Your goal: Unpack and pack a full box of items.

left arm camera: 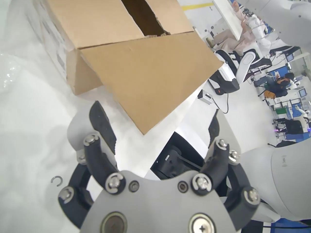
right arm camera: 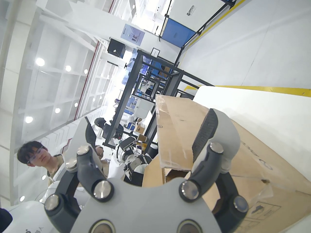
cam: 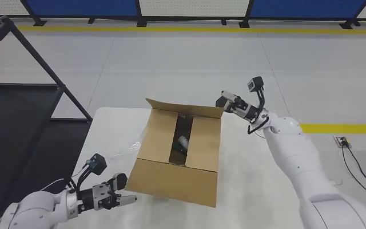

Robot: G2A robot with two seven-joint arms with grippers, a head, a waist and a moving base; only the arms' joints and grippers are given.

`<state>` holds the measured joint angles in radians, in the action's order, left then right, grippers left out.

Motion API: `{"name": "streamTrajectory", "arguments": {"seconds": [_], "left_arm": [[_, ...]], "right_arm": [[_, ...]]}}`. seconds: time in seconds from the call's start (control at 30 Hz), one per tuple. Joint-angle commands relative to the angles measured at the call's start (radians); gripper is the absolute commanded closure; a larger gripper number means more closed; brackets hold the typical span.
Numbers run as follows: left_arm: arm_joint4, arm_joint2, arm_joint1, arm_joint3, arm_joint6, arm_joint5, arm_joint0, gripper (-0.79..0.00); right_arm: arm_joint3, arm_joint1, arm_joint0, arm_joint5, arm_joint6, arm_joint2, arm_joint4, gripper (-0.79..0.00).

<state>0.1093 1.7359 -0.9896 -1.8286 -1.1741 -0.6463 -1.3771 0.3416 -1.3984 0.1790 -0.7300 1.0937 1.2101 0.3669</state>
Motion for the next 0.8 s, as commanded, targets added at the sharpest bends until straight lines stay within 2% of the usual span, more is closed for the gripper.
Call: {"name": "streamTrajectory", "arguments": {"seconds": [0.0,0.3,0.53,0.77], "left_arm": [[-0.006,-0.004,0.013,0.005,0.006,-0.006,-0.007,-0.785],[-0.010,-0.057,0.057,-0.002,0.010,-0.009,-0.010,-0.785],[-0.031,-0.095,0.093,-0.004,0.021,-0.021,-0.004,-0.785],[-0.173,-0.084,0.101,0.027,0.099,-0.037,0.011,-0.785]], "right_arm": [[0.037,0.004,0.013,0.005,0.001,-0.016,-0.030,-0.785],[0.107,0.009,0.038,0.004,0.001,-0.079,-0.129,-0.785],[0.135,0.011,0.054,-0.003,-0.007,-0.100,-0.144,-0.785],[0.158,0.012,0.073,0.005,0.001,-0.123,-0.158,-0.785]]}}
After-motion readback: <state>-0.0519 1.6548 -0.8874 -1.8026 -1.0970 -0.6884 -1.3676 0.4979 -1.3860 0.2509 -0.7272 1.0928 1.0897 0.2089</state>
